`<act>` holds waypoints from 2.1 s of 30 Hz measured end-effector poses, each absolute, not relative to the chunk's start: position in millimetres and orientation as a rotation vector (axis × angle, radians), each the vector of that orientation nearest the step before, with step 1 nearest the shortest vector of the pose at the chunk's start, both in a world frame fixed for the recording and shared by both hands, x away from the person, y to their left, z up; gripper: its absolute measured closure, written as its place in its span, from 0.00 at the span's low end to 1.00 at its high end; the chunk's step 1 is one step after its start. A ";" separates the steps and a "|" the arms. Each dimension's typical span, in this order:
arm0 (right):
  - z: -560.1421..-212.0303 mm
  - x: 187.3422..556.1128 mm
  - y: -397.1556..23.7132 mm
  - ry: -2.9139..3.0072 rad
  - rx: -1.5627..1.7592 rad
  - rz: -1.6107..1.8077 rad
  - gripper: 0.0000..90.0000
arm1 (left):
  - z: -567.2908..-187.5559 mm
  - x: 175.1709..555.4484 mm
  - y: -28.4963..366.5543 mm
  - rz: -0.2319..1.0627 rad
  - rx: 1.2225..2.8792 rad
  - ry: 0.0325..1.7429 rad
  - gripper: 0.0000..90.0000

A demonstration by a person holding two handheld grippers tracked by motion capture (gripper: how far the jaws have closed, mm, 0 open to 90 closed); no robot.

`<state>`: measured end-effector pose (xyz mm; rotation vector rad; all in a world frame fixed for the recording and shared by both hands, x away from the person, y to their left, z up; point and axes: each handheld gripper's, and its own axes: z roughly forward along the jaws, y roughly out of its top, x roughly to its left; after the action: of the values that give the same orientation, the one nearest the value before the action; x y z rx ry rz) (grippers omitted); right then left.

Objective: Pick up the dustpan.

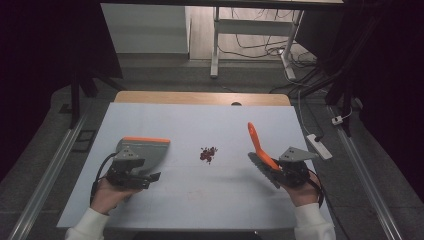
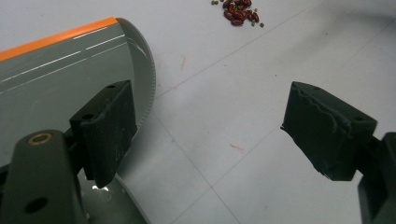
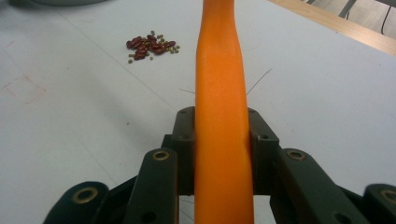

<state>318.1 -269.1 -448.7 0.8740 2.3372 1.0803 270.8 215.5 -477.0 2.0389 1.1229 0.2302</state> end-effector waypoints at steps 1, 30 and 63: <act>-448.1 320.3 -267.2 2.340 0.866 1.077 0.78 | -475.4 266.6 215.9 0.232 2.043 1.116 0.20; -449.0 310.9 -272.0 2.330 0.862 1.097 0.78 | -456.9 279.1 222.2 0.231 1.997 1.416 0.20; -455.8 308.3 -268.8 2.344 0.868 1.064 0.78 | -501.1 292.4 247.1 0.065 2.075 1.713 0.17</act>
<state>308.3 -268.8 -455.8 0.8681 2.3444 1.0635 292.4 247.1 -501.1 2.0750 1.7129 0.0650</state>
